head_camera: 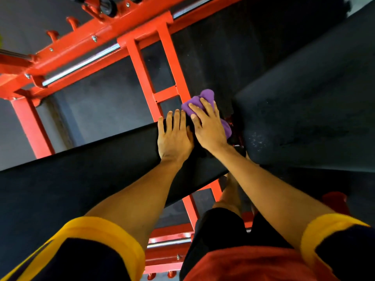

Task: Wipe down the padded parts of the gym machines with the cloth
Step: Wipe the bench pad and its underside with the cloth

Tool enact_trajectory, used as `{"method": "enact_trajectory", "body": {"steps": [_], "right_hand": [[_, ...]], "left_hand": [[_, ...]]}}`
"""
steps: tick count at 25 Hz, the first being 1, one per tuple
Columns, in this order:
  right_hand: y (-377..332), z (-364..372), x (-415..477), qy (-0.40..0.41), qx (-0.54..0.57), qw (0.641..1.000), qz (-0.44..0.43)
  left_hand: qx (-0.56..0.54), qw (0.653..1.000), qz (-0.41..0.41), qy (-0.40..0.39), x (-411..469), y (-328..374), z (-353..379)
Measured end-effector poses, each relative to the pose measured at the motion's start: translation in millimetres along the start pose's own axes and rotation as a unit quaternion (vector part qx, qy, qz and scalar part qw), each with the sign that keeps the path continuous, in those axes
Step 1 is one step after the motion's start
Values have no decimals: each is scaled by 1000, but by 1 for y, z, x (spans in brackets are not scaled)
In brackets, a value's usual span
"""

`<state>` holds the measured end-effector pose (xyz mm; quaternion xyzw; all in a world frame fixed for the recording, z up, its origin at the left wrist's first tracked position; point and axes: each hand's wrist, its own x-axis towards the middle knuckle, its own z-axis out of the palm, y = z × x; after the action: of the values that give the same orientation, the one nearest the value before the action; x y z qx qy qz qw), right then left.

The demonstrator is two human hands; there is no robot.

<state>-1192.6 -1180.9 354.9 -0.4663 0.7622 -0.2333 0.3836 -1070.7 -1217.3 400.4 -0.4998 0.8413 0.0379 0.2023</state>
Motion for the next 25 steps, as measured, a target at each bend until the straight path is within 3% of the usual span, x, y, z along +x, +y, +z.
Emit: {"method": "enact_trajectory", "body": {"steps": [2,4,8,10,15,17,19,21,25], "right_hand": [[11,-8,34,-19,-69,996,-53],[25,-22,59,-53,-103,992,-49],[30,-41,88,-138,-58,975,166],[20,-30,78,-113,-63,981,146],[27,-16,11,-22,-110,993,-24],[38,-20,28,-18,-125,992,26],[41,-30,62,-63,-63,981,170],[40,-34,75,-104,-23,964,244],[34,-16,-3,11,36,990,136]], "left_hand": [[-5,1000,-6,11,2,-1,0],[-7,1000,-5,17,1,0,-2],[2,1000,-3,16,0,1,1],[0,1000,-2,22,0,-1,1],[-4,999,3,33,0,0,2],[5,999,6,37,0,-2,4],[-2,999,4,40,1,-1,4],[-3,999,3,43,-1,-1,4],[10,999,2,45,1,-1,3]]}}
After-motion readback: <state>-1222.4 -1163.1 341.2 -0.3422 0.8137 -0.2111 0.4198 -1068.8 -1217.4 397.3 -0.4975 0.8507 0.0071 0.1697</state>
